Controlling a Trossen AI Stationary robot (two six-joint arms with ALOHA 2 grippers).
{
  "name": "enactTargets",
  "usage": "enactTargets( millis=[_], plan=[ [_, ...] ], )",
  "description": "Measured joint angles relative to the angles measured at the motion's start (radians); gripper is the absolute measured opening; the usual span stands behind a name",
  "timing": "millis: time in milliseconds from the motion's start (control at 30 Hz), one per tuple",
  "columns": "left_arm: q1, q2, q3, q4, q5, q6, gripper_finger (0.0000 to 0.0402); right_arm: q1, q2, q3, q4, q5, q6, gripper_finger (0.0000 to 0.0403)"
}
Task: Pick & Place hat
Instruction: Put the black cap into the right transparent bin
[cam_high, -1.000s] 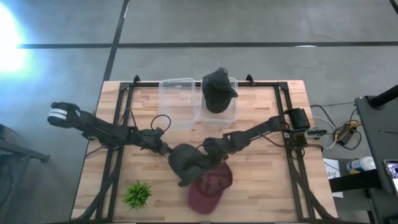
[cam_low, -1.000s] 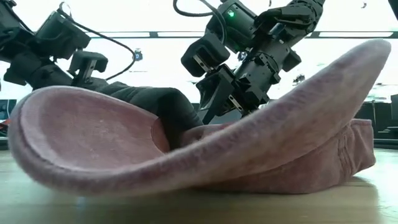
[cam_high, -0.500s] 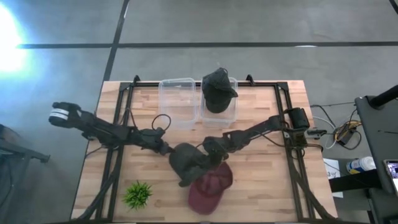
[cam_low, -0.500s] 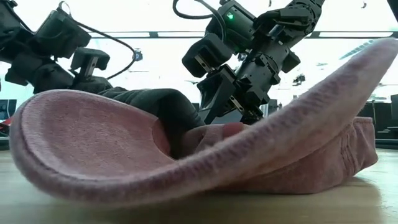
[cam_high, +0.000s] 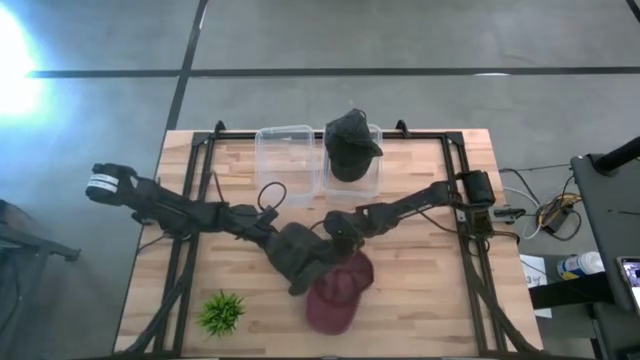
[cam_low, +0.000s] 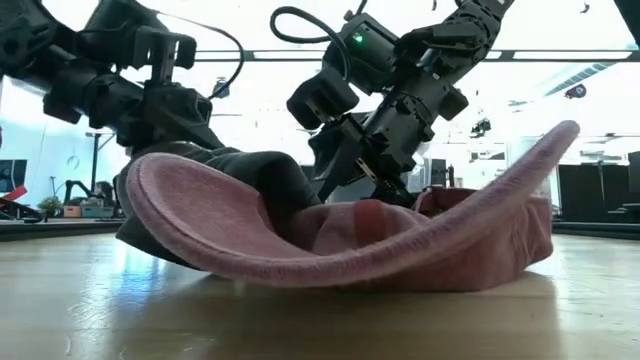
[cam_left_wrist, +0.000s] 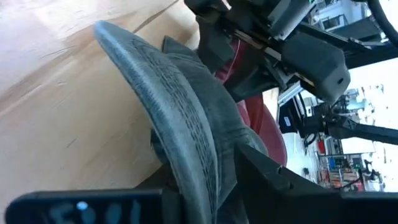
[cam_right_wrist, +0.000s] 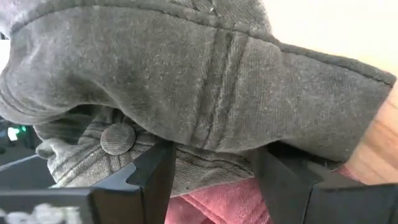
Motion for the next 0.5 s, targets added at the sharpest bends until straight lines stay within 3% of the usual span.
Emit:
enactTargets(
  millis=[200,333,500],
  plan=[
    [-0.009,-0.08,0.072,-0.227,-0.011,0.051,0.0015,0.018,-0.106,0.016,-0.166,0.01,-0.07,0.0203],
    [-0.014,-0.164,0.144,-0.376,-0.042,0.082,0.0011,0.034,-0.233,0.009,-0.343,0.061,-0.136,0.0203],
    [-0.027,-0.284,0.306,-0.521,-0.055,0.12,0.0009,0.037,-0.417,0.006,-0.565,0.203,-0.174,0.0203]
  ],
)
